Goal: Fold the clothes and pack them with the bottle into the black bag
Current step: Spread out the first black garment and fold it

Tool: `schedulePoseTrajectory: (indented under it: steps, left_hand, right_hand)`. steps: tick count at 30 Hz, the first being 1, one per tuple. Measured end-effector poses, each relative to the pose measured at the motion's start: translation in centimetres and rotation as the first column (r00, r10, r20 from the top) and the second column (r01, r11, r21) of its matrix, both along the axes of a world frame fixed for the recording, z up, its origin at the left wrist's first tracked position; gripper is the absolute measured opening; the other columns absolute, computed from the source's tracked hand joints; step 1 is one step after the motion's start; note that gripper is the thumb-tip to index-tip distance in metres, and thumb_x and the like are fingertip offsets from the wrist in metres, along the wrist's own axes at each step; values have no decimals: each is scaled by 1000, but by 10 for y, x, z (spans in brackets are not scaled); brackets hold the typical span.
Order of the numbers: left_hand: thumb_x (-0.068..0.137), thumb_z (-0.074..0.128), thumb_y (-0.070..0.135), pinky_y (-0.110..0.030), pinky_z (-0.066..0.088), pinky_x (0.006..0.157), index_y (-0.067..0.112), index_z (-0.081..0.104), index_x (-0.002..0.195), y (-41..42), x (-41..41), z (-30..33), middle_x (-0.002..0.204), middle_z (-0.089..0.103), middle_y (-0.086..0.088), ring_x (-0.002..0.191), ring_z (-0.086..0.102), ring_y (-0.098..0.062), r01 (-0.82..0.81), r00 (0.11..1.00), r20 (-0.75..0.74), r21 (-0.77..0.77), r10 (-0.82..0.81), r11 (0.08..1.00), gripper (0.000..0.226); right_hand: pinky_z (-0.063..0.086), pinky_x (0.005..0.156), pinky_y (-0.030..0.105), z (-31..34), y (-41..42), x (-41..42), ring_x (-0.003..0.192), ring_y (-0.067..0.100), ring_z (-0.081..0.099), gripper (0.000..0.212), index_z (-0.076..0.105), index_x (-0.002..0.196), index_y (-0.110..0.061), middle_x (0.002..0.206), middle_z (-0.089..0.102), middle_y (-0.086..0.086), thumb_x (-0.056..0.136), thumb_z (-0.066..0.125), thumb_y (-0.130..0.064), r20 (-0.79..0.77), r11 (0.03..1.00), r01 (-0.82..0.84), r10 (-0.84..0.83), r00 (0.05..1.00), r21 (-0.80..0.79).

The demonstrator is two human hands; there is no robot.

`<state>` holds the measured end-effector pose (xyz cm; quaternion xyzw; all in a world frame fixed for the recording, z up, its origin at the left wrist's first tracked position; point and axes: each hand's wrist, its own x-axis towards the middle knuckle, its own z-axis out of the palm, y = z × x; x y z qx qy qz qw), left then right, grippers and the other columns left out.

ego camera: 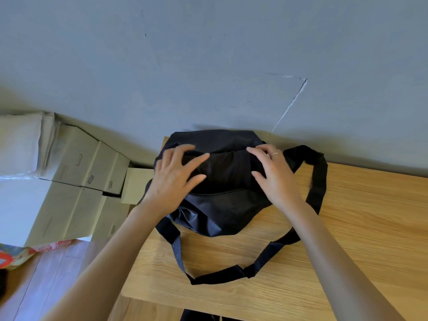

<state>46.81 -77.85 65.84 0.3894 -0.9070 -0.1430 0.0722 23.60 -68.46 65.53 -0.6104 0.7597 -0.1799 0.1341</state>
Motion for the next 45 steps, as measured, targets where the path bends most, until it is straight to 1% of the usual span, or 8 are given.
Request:
schedulePoseTrajectory:
  steps: [2, 5, 8, 12, 21, 27, 31, 45]
  left_hand:
    - [92, 23, 58, -45, 18, 110, 37, 31, 144, 5, -17, -1, 153, 24, 3, 140, 15, -21, 194, 980, 23, 73, -196, 978, 57]
    - [90, 11, 65, -46, -9, 115, 41, 9, 148, 12, -36, -12, 158, 1, 11, 144, -14, -13, 342, 922, 124, 182, -367, 922, 63]
    - [87, 5, 68, -52, -13, 114, 42, 3, 147, 10, -40, -27, 157, -5, 14, 142, -22, -10, 350, 901, 180, 237, -395, 906, 66]
    - [84, -2, 71, -52, -18, 112, 40, 8, 147, 10, -37, -36, 156, -9, 14, 141, -26, -10, 384, 875, 226, 211, -427, 899, 71]
    - [87, 2, 69, -52, -19, 112, 41, 12, 147, 13, -37, -41, 157, -10, 12, 141, -26, -11, 387, 879, 216, 197, -425, 901, 67]
    - [87, -1, 69, -50, -21, 111, 40, 13, 147, 16, -39, -43, 156, -10, 12, 141, -26, -11, 378, 889, 193, 204, -416, 903, 68]
    - [88, 2, 68, -50, -21, 111, 42, 11, 147, 16, -38, -44, 156, -11, 14, 140, -27, -10, 371, 892, 191, 212, -410, 904, 65]
    - [91, 3, 63, -45, -26, 109, 42, 12, 145, 16, -36, -46, 156, -16, 12, 140, -27, -10, 419, 870, 180, 221, -459, 881, 59]
  right_hand:
    - [33, 108, 39, -6, 1, -7, 130, 23, 37, 66, 44, 139, -18, 140, 44, 2, 79, 71, -12, -106, 995, -63, 70, 992, 71]
    - [11, 115, 36, -11, 2, -15, 142, 22, 21, 78, 36, 144, -18, 150, 35, 1, 77, 75, -19, -154, 982, -108, 132, 979, 152]
    - [-3, 116, 33, -11, 1, -21, 146, 18, 6, 84, 26, 148, -18, 157, 20, -2, 79, 73, -29, -146, 959, -166, 202, 968, 228]
    - [-7, 116, 31, -12, 0, -22, 146, 15, -7, 89, 14, 151, -18, 159, 6, -4, 82, 67, -36, -173, 933, -201, 260, 950, 297]
    - [5, 116, 36, -15, -1, -7, 147, 23, 4, 74, 37, 143, -11, 158, 18, 2, 80, 70, -30, -260, 959, -113, 183, 948, 259]
    - [16, 114, 38, -21, -3, 0, 145, 26, 16, 66, 44, 138, -6, 152, 32, 6, 77, 70, -9, -298, 983, -38, 92, 950, 181]
    - [35, 106, 42, -26, -4, -3, 138, 29, 32, 64, 52, 131, -3, 145, 42, 9, 72, 75, -3, -289, 990, -20, 59, 956, 137]
    - [55, 79, 42, -34, -17, -7, 109, 34, 61, 29, 68, 95, 4, 110, 68, 16, 68, 74, 8, -288, 999, -40, 31, 957, -27]
